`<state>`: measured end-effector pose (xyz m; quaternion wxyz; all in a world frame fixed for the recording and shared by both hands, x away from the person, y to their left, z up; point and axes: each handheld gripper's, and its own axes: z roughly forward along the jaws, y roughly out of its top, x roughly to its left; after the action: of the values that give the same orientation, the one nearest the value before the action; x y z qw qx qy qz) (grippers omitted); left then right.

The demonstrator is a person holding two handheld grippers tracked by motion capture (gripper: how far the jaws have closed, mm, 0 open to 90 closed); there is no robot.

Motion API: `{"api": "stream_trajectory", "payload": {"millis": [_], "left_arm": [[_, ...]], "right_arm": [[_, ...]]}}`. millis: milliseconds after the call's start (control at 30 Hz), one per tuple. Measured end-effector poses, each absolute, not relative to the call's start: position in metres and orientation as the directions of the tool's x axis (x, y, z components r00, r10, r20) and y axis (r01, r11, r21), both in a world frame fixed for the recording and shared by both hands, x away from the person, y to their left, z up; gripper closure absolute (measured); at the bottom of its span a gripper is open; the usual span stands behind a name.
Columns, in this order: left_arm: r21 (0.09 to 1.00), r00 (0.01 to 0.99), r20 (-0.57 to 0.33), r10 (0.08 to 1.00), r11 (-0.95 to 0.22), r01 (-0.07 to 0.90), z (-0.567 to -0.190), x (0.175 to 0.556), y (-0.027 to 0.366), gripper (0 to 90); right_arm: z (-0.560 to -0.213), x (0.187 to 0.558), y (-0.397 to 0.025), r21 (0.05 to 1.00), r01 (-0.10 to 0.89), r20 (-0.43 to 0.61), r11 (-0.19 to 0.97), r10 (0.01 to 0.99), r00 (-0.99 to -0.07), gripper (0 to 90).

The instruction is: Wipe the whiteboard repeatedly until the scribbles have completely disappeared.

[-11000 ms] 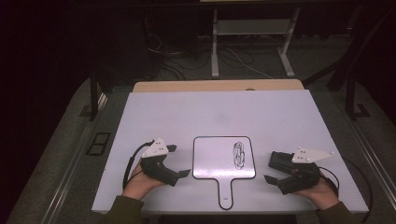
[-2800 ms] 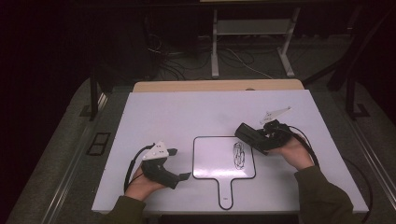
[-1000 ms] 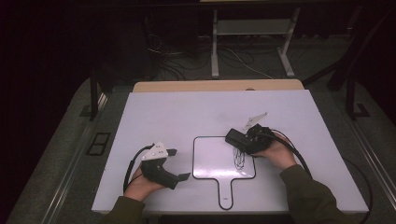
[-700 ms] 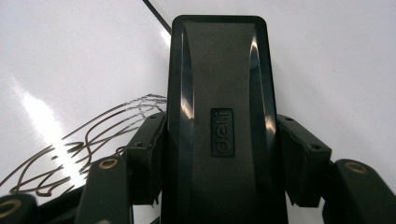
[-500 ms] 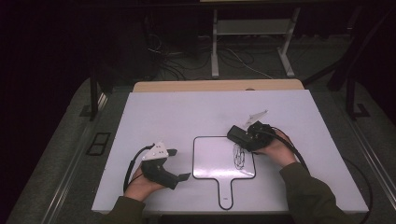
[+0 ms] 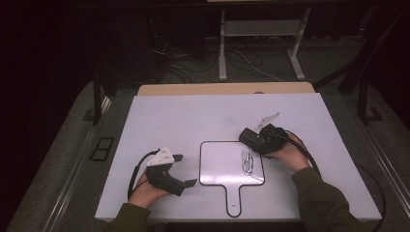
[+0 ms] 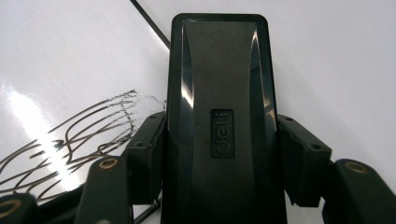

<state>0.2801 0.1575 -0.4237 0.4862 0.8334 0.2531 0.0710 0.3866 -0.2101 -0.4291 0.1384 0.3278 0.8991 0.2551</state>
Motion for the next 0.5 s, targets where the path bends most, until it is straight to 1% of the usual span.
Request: {"api": "stream_trajectory", "payload": {"millis": [100,267,500], "left_arm": [[0.844,0.862,-0.127,0.490,-0.403,0.354,-0.423,0.280,0.157,0.0],[0.844,0.863,-0.125,0.490,-0.404,0.352,-0.423,0.280,0.157,0.0],[0.846,0.862,-0.129,0.491,-0.399,0.354,-0.424,0.280,0.157,0.0]], "right_arm": [[-0.429,0.384,-0.206,0.547,0.514,-0.088,0.660,0.656,-0.749,38.8],[-0.428,0.378,-0.197,0.541,0.486,-0.077,0.686,0.616,-0.784,38.8],[-0.429,0.385,-0.209,0.542,0.528,-0.079,0.654,0.664,-0.743,38.8]]}}
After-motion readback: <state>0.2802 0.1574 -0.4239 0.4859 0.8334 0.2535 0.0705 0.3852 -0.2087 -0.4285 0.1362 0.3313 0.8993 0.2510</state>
